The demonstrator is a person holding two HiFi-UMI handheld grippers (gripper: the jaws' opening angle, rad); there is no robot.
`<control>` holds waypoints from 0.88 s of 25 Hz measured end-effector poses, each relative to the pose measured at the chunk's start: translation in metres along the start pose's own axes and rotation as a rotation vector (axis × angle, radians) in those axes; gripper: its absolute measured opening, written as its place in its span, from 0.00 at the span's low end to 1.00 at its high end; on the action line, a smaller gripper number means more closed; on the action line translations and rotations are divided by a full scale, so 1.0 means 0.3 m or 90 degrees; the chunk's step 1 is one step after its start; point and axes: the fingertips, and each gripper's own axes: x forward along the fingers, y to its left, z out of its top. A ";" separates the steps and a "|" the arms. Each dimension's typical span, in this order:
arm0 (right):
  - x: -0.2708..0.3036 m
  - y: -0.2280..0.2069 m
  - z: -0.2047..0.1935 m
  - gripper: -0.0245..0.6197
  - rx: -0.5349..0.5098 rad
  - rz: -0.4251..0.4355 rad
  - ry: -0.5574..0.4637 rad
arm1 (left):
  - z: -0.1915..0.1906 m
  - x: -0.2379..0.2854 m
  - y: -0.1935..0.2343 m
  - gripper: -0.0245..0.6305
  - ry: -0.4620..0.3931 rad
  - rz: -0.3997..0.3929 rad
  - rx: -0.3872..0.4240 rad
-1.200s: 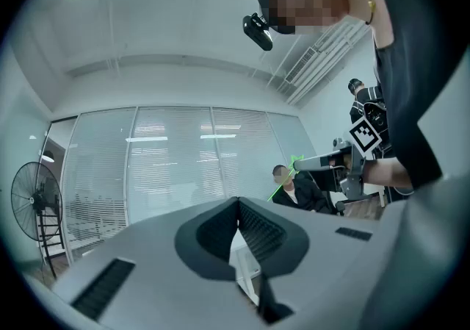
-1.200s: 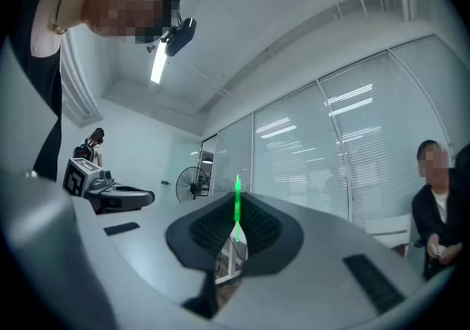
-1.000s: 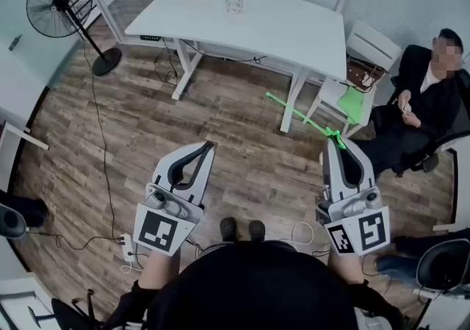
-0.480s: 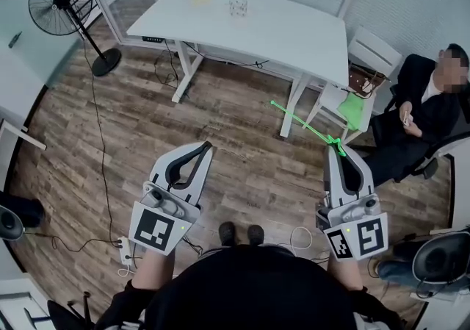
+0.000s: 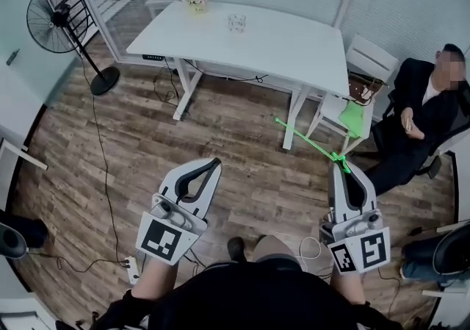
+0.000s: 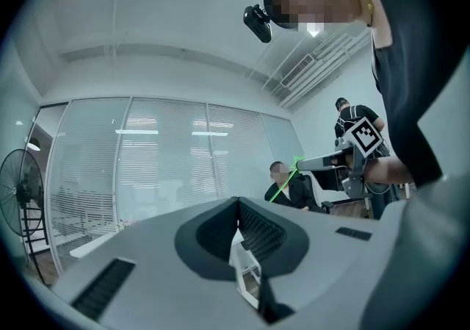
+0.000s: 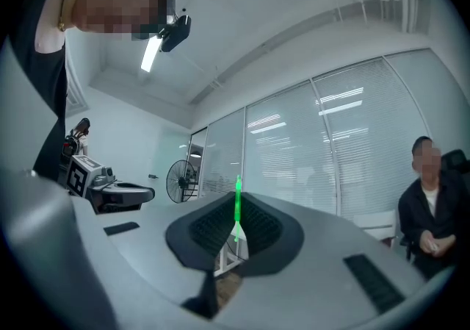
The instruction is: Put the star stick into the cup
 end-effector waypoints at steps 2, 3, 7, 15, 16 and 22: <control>0.003 -0.009 -0.004 0.07 0.000 -0.008 0.001 | -0.009 0.013 0.002 0.06 0.006 -0.010 0.007; 0.010 -0.017 -0.004 0.07 0.000 -0.010 0.002 | -0.010 0.026 0.009 0.06 0.006 -0.011 0.009; 0.059 -0.050 0.001 0.07 -0.001 -0.008 0.008 | -0.013 0.073 0.035 0.06 0.010 -0.007 0.021; 0.273 -0.089 -0.103 0.07 0.011 0.014 -0.003 | -0.098 0.175 0.196 0.06 0.014 0.015 0.046; 0.285 -0.095 -0.117 0.07 0.011 0.013 0.000 | -0.130 0.175 0.200 0.06 0.047 0.000 0.067; 0.429 -0.196 -0.128 0.07 0.006 0.018 -0.016 | -0.150 0.281 0.299 0.06 0.007 0.051 0.015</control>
